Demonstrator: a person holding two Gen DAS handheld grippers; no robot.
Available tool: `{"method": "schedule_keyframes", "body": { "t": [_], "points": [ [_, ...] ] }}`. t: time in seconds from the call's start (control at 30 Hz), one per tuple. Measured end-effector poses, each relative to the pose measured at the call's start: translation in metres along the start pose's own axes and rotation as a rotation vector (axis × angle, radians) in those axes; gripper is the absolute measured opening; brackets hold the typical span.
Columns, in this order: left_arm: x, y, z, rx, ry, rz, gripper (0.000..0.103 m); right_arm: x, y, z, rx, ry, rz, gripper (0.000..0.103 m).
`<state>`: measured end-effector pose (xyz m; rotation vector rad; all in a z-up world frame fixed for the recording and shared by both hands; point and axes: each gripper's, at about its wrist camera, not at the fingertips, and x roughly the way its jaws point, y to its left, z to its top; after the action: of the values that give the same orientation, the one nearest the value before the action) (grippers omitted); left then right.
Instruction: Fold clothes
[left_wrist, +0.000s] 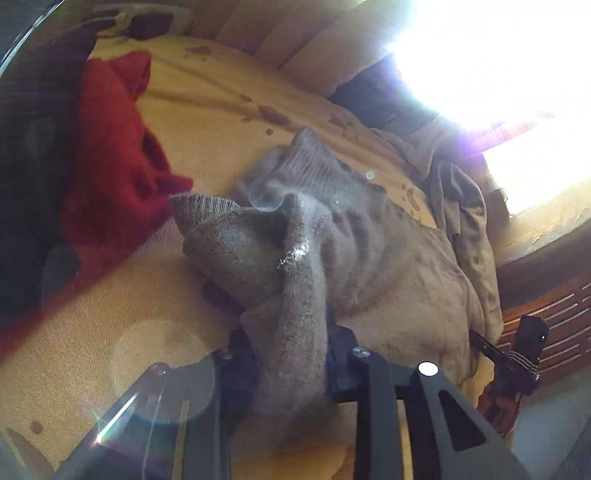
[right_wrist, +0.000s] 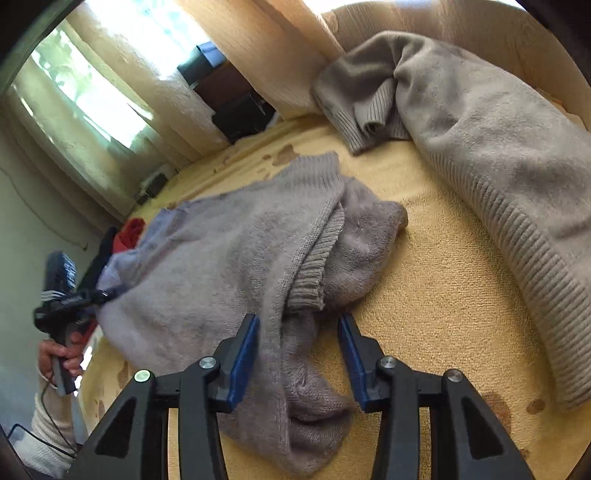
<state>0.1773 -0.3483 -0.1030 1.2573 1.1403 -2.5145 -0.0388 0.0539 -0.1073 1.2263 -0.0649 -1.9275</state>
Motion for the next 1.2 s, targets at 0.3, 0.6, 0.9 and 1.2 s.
{"method": "schedule_keyframes", "body": {
  "t": [0.3,0.6,0.9,1.2],
  "points": [
    [-0.010,0.010,-0.022,-0.026,-0.008,-0.065,0.049,-0.048,0.005,-0.038,-0.069,-0.110,0.027,0.075],
    [-0.006,-0.013,-0.031,0.044,-0.031,0.007,0.056,-0.004,0.042,-0.031,-0.287,0.002,-0.061,0.033],
    [-0.032,-0.026,-0.041,0.069,0.036,-0.011,0.027,-0.046,0.051,-0.042,-0.149,-0.010,0.160,0.013],
    [-0.088,-0.025,-0.093,0.140,0.093,-0.018,0.027,-0.118,0.065,-0.100,-0.112,0.004,0.224,0.013]
  ]
}}
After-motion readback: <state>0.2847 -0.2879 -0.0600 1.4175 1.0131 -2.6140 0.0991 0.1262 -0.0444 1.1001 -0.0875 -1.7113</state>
